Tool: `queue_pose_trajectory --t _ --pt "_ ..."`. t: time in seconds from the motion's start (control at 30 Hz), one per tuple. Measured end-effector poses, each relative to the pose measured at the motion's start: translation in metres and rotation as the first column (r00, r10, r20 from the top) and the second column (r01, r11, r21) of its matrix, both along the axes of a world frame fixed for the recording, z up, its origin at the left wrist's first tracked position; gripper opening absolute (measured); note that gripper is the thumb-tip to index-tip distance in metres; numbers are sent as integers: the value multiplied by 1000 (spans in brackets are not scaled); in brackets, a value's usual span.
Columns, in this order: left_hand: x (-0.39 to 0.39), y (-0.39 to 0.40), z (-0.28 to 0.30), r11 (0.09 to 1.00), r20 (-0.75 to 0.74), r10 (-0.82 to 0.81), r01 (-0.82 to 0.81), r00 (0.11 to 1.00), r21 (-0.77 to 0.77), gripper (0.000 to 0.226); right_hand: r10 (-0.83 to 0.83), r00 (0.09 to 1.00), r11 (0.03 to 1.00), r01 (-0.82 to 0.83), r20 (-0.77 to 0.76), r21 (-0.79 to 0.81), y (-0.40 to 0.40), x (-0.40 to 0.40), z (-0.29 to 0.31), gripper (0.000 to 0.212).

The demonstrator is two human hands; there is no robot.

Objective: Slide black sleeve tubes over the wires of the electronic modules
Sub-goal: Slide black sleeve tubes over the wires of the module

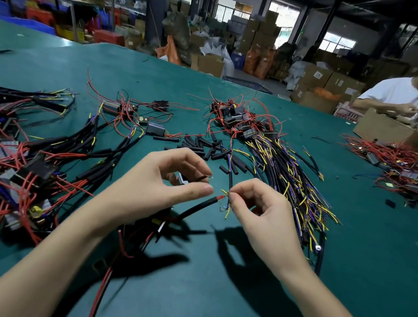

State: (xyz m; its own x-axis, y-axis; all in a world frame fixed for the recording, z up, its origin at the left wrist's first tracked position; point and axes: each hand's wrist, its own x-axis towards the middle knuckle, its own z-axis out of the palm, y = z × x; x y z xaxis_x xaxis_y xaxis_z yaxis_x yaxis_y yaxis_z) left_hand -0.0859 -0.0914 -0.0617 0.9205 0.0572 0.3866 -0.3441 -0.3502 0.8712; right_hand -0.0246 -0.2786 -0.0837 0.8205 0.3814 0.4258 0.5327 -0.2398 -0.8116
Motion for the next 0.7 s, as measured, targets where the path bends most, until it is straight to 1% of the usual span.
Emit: queue_pose_trajectory --t 0.07,0.17,0.23,0.3,0.37,0.43,0.53,0.6,0.7 --pt "-1 2 2 997 11 -20 21 1000 -74 15 -7 1000 1000 7 -17 4 1 0 0 12" --pt "-2 0 2 995 64 -18 24 998 -92 14 -12 1000 1000 13 -23 14 1 0 0 12" --pt "0 -4 0 997 72 -13 18 997 -71 12 -19 1000 1000 19 -24 15 1 -1 0 12" --pt "1 -9 -2 1000 62 -5 7 998 -27 11 -26 1000 1000 27 -15 7 1 -3 1 13" --pt "3 -12 -4 999 59 24 -23 998 -23 9 -33 999 999 33 25 -5 1 -5 2 14" --pt "6 -17 -7 996 54 65 -62 996 -62 11 -26 996 1000 27 84 -7 1 -8 4 15" --pt "9 -22 -10 989 -9 84 -84 996 -120 14 -7 985 1000 9 171 -6 2 -9 5 13" --pt "10 -23 -11 987 -40 57 -63 998 -149 14 -3 983 1000 1 181 12 2 -9 6 12" --pt "10 -22 -10 985 -46 30 -37 998 -166 12 -2 985 999 -6 171 45 3 -9 6 11"
